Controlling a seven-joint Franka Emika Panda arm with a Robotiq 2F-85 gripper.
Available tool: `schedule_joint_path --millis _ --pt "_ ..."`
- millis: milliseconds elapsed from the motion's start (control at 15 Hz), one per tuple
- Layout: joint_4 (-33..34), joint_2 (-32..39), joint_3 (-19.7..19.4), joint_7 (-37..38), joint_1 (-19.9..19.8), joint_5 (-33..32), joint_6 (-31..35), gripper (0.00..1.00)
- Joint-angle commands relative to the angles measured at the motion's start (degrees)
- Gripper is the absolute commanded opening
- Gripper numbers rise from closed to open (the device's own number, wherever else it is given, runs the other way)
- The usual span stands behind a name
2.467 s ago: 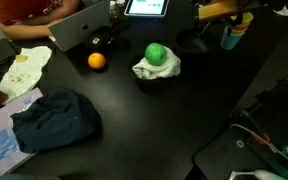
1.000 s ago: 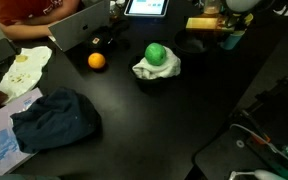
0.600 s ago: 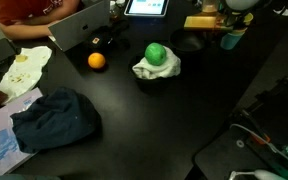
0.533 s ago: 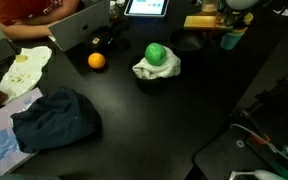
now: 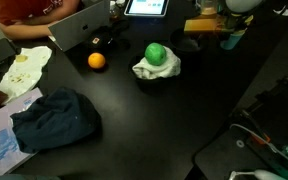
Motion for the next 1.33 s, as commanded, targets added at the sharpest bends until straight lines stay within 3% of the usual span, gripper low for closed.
schedule_joint_path --millis 0,133,200,600,800,1267 --pt "0.0 -1.1 -0.1 1.1 0.8 -2.0 -1.4 0.65" --pt "0.1 -1.1 -0.1 1.3 1.0 -2.7 -1.4 0.62" --pt "0.0 -1.1 -0.1 1.4 1.1 -3.1 -1.3 0.56" --pt "-0.1 -2.4 -0.1 2.0 1.8 -6.4 -2.4 0.07" --pt "0.0 -3.3 0.7 2.2 1.6 -8.2 -4.3 0.01" --pt "0.1 -4.9 3.5 2.2 0.2 -9.4 -5.9 0.02"
